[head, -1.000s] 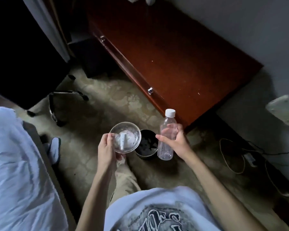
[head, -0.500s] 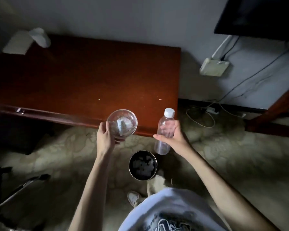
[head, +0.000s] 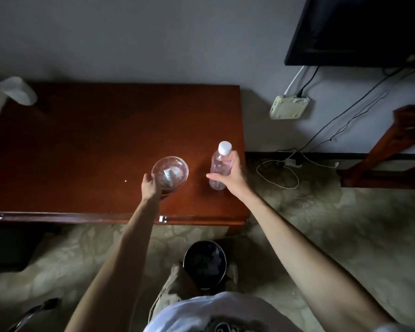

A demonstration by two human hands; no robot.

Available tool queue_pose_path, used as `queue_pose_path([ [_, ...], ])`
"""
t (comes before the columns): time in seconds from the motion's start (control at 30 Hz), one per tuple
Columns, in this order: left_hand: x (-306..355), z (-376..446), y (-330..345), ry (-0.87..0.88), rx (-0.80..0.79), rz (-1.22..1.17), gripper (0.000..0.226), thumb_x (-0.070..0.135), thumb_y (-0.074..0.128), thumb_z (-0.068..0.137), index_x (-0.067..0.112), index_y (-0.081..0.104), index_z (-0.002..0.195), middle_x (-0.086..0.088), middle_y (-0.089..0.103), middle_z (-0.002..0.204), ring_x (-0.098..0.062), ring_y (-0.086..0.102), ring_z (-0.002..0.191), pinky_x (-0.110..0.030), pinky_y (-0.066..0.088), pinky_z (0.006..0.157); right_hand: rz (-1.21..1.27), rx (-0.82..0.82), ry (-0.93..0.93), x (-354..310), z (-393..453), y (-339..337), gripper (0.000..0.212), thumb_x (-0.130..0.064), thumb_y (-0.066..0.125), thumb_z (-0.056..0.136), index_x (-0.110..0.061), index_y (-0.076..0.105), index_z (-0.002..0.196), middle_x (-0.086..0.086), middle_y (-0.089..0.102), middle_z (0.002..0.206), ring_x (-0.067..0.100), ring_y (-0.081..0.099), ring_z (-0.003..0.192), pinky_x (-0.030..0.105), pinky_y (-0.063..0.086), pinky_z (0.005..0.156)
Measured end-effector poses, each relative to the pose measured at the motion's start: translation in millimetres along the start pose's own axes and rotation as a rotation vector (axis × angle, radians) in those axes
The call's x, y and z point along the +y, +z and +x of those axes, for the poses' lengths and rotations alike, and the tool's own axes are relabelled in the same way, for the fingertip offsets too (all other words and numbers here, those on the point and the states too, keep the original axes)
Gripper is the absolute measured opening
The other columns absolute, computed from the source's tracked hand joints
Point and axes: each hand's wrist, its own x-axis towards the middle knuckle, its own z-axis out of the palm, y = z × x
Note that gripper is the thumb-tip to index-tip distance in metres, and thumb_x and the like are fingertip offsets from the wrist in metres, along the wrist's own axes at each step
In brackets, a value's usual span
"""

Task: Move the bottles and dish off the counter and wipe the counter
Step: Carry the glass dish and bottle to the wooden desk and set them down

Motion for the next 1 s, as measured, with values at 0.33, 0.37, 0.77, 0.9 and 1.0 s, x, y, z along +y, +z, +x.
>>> queue_pose_path([
  [0.33,29.0,80.6,15.3,-0.051,-0.194,0.037,0.033,0.036,0.041,0.101,0.017,0.042,0.127,-0.014,0.062,0.109,-0.015,0.064,0.037,-0.020,0.048,0.036,-0.042,0.209,0.048,-24.3,58.6,35.0,0.086,0.001,0.083,0.067,-0.004,0.035,0.139,-0.001,0.048,0.119,0.009,0.045,0.108,-0.010,0.029,0.070],
  [0.37,29.9,86.1,16.8,-0.064,-0.211,0.034,0.032,0.036,0.041,0.101,0.017,0.042,0.126,-0.015,0.064,0.109,-0.018,0.066,0.040,-0.021,0.048,0.036,-0.046,0.226,0.046,-25.5,61.3,37.3,0.084,0.003,0.083,0.068,-0.003,0.037,0.138,-0.001,0.048,0.116,0.008,0.045,0.105,-0.011,0.028,0.067],
  [0.77,15.5,124.5,19.2,-0.094,-0.275,-0.048,0.016,0.027,0.037,0.103,0.015,0.038,0.114,-0.024,0.061,0.112,-0.023,0.069,0.051,-0.037,0.059,0.049,-0.134,0.334,0.094,2.1,72.1,64.3,0.084,-0.002,0.088,0.060,-0.002,0.043,0.131,-0.001,0.051,0.112,0.012,0.050,0.101,-0.005,0.032,0.072],
  [0.9,7.7,123.4,18.4,-0.021,-0.351,-0.071,0.037,0.036,0.042,0.100,0.012,0.041,0.128,-0.027,0.060,0.121,-0.030,0.074,0.071,-0.038,0.059,0.055,-0.171,0.342,0.088,12.4,73.2,63.0,0.081,-0.002,0.089,0.059,-0.003,0.046,0.128,-0.002,0.053,0.112,0.014,0.052,0.105,0.000,0.032,0.076],
  [1.0,3.5,116.6,16.7,-0.063,-0.312,-0.094,0.054,0.043,0.048,0.097,0.003,0.034,0.130,-0.029,0.062,0.109,-0.029,0.074,0.071,-0.041,0.061,0.057,-0.192,0.345,0.092,25.6,67.2,60.0,0.090,-0.006,0.091,0.055,-0.011,0.042,0.130,0.001,0.052,0.127,0.016,0.049,0.119,0.019,0.040,0.096],
])
